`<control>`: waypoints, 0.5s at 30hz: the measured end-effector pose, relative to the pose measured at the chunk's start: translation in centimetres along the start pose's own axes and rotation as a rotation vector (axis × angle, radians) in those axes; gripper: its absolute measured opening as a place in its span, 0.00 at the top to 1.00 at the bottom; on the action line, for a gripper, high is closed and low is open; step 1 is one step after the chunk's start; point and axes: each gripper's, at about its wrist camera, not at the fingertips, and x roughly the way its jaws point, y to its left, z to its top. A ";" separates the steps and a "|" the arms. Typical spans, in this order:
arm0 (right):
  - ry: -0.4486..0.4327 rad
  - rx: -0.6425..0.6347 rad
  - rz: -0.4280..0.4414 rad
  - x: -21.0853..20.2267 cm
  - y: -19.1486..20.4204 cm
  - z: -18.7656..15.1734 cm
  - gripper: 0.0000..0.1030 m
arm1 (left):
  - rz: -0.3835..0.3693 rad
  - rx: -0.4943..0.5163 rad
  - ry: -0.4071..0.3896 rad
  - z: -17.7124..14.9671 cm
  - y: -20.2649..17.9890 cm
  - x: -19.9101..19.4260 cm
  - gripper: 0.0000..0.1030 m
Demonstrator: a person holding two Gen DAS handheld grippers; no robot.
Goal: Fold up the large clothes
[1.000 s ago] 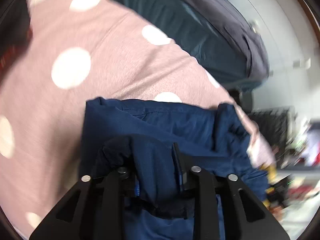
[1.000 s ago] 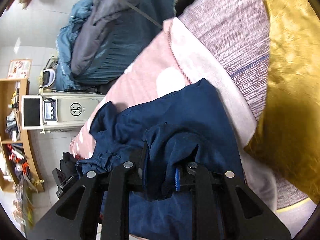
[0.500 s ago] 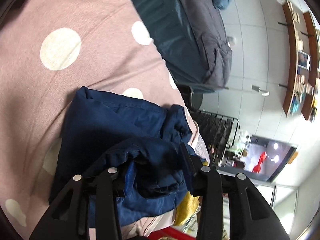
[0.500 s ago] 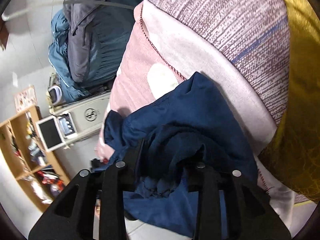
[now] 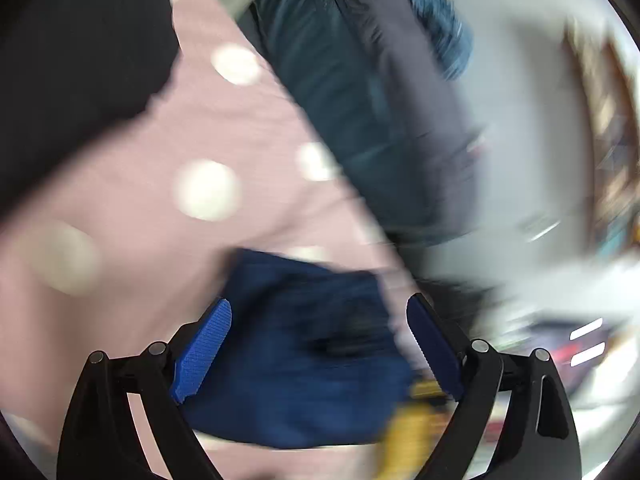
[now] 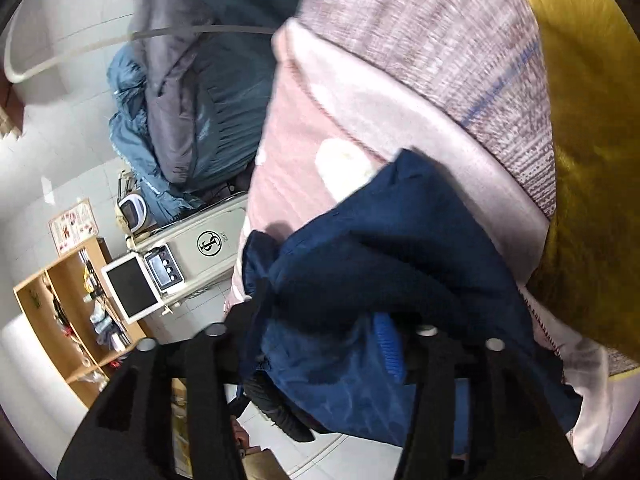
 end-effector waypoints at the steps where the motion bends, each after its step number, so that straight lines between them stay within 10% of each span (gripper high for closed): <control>1: -0.014 -0.021 0.001 -0.4 0.7 -0.3 0.36 | 0.125 0.084 -0.014 -1.0 -1.0 0.1 0.15; 4: -0.121 -0.152 -0.013 -3.5 3.8 -1.4 0.32 | 0.284 0.241 -0.067 -4.3 -2.7 0.8 0.15; 9: -0.332 -0.510 -0.315 -7.5 7.8 -5.7 0.29 | 0.295 0.332 -0.083 -9.9 -2.1 3.8 0.15; 15: -0.237 -0.814 -0.620 -2.9 4.8 -10.7 0.29 | 0.336 0.322 -0.052 -12.0 0.7 7.9 0.15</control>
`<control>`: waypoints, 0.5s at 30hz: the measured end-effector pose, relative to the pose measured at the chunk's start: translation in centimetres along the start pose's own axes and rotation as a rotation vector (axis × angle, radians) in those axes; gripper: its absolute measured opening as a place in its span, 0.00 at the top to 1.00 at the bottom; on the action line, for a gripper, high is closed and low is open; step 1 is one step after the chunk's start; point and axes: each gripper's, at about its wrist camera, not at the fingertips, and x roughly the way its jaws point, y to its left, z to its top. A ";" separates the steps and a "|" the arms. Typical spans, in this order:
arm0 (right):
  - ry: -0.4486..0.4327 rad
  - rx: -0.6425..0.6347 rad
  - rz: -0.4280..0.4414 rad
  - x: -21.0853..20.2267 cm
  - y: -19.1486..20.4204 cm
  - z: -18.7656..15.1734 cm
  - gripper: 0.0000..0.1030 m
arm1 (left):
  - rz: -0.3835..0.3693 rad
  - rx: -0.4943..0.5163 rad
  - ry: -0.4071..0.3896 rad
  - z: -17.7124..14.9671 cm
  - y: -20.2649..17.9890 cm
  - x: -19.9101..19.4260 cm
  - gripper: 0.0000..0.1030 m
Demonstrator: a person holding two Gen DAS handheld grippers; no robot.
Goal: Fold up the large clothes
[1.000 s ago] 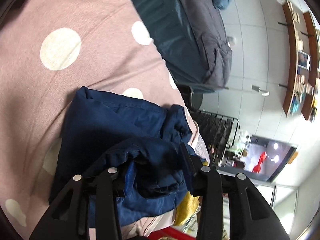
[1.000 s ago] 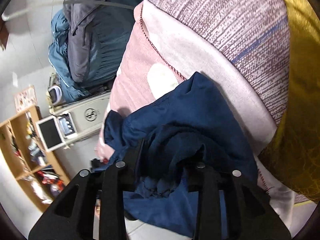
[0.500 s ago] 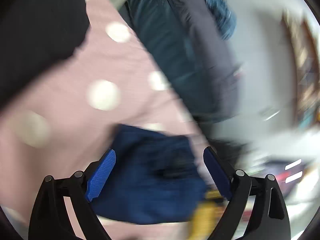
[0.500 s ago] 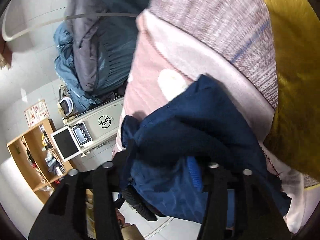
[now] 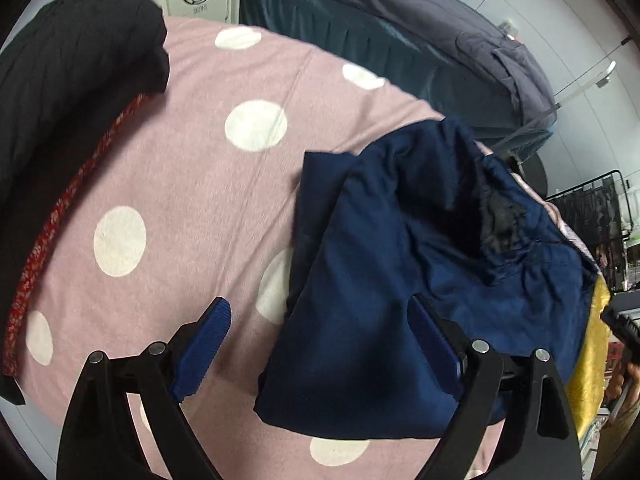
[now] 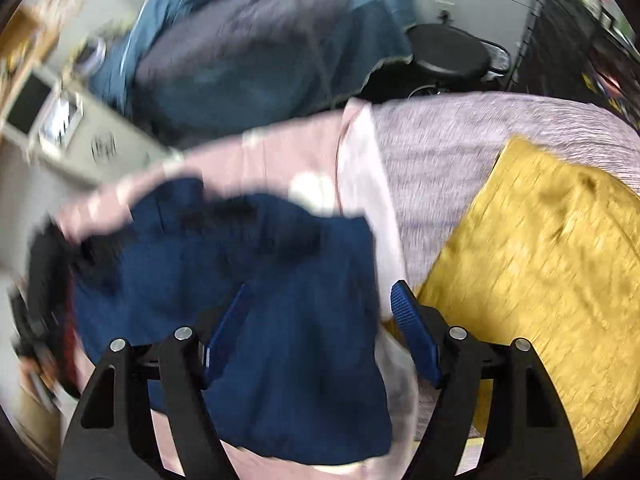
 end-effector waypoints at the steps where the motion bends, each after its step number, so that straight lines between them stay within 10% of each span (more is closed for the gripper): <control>1: 0.013 -0.019 -0.021 0.8 0.1 -1.0 0.29 | 0.006 -0.002 0.013 -0.1 0.1 1.0 0.14; 4: 0.044 -0.026 -0.076 3.4 -0.1 -3.0 0.31 | 0.060 0.034 0.022 -0.3 -0.3 3.1 0.13; 7: 0.108 0.015 -0.046 5.9 -0.4 -4.1 0.61 | 0.085 0.053 0.021 0.0 -1.1 4.5 0.13; 10: 0.063 -0.029 -0.066 5.3 0.5 -3.7 0.82 | 0.062 0.094 0.008 1.0 -2.5 4.9 0.48; 15: 0.020 0.131 -0.052 4.7 -1.9 -1.8 0.84 | 0.150 -0.002 0.033 4.3 -2.9 6.7 0.60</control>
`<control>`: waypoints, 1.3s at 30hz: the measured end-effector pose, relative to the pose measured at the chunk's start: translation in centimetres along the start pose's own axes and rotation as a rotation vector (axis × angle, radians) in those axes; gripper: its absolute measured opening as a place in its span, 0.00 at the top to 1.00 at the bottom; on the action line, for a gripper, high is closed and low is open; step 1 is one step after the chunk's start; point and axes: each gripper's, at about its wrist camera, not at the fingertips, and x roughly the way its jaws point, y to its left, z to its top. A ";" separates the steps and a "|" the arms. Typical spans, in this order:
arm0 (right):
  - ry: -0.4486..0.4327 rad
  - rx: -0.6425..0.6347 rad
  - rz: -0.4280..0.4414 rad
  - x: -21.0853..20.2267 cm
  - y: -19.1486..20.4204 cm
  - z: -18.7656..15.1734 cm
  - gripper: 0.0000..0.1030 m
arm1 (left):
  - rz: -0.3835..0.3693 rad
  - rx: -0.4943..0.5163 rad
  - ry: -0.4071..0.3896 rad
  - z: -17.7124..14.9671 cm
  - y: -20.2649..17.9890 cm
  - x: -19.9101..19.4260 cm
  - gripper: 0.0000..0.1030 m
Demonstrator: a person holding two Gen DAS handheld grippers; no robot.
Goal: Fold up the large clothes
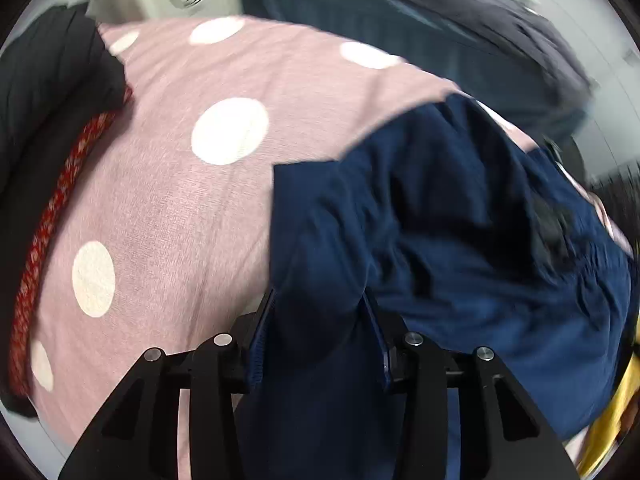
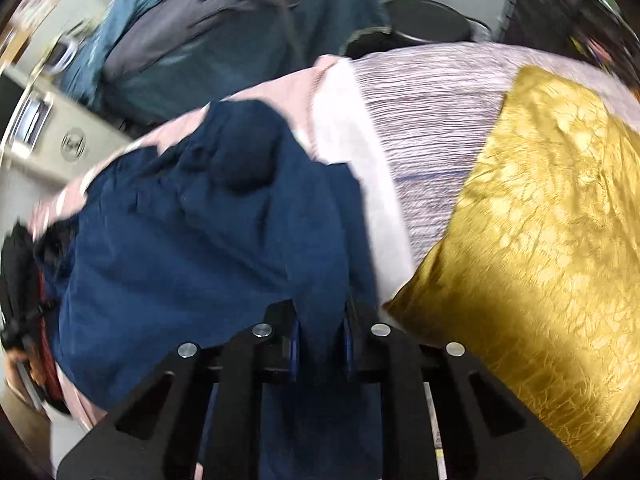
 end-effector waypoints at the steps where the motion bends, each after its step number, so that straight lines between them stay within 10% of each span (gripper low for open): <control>1: 0.016 0.016 -0.001 0.5 -0.3 0.2 0.84 | 0.004 -0.033 0.017 0.5 0.2 0.6 0.60; 6: 0.083 0.010 -0.099 3.7 -0.3 0.3 0.64 | 0.162 0.011 0.040 1.4 -1.0 2.8 0.32; 11: -0.020 -0.057 -0.145 0.8 0.0 -0.3 0.50 | 0.175 0.126 -0.051 1.2 -1.3 0.3 0.28; 22: -0.077 0.142 0.027 -5.7 -4.9 -6.3 0.37 | -0.004 -0.112 -0.176 -4.3 5.5 -7.3 0.17; 39: 0.117 0.600 0.487 0.5 -6.4 -18.9 0.37 | -0.375 -0.449 0.061 -19.0 5.8 -2.6 0.17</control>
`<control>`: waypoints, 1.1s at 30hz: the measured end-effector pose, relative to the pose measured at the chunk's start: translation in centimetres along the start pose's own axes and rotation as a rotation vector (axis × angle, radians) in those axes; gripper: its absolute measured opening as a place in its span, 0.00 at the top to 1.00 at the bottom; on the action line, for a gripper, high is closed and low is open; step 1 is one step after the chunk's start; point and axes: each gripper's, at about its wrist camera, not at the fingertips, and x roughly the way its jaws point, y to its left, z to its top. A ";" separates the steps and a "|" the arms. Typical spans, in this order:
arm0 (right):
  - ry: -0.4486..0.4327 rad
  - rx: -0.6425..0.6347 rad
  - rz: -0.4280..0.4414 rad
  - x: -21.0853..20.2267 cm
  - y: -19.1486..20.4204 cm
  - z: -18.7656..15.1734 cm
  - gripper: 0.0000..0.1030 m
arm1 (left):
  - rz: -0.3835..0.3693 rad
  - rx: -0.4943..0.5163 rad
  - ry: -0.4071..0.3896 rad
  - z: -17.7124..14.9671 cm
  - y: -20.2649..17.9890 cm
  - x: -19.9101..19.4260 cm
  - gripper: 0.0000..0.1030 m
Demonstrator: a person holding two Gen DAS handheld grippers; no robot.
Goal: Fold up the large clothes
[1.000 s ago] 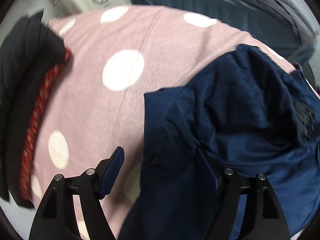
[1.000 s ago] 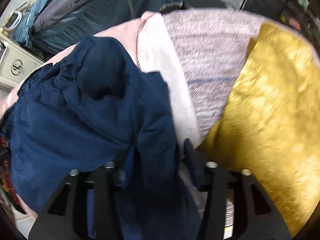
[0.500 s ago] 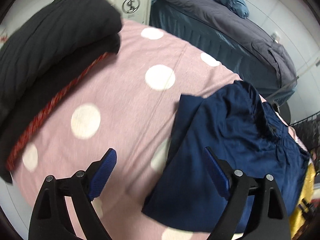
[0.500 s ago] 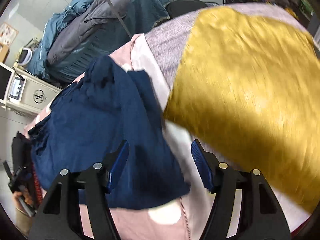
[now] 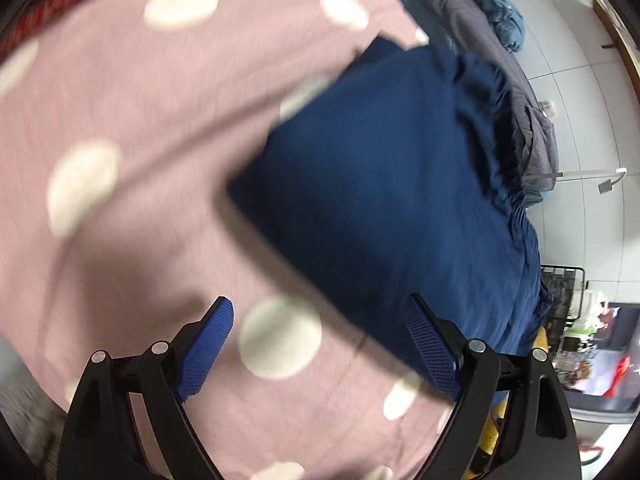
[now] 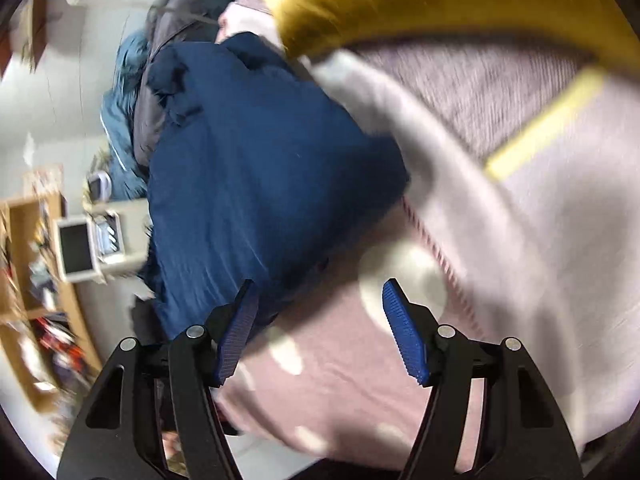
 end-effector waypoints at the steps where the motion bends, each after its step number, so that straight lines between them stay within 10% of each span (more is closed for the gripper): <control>1: 0.006 0.017 0.018 0.5 -0.2 -0.1 0.37 | -0.003 -0.005 0.009 -0.3 0.1 0.6 0.17; 17: -0.048 0.183 0.285 2.5 -3.1 2.0 0.35 | -0.292 -0.219 0.064 -0.9 1.5 5.5 0.17; 27: -0.041 0.090 0.247 3.4 -2.9 4.2 0.25 | -0.438 -0.283 -0.024 0.9 4.7 4.0 0.14; 33: -0.016 0.057 0.209 4.1 -1.9 6.2 0.18 | -0.401 -0.127 0.056 6.4 2.9 4.5 0.13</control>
